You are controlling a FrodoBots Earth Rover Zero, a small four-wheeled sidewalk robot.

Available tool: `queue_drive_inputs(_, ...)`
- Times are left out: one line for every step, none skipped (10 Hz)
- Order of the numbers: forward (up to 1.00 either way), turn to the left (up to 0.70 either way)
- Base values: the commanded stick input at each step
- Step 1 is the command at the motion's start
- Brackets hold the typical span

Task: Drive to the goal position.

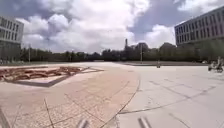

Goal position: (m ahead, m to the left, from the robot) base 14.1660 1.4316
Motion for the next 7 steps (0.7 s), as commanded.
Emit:
queue_drive_inputs(0.50, 0.00)
queue_drive_inputs(0.50, 0.00)
queue_drive_inputs(0.50, 0.00)
queue_drive_inputs(0.50, 0.00)
queue_drive_inputs(0.50, 0.00)
queue_drive_inputs(0.50, 0.00)
queue_drive_inputs(0.50, 0.00)
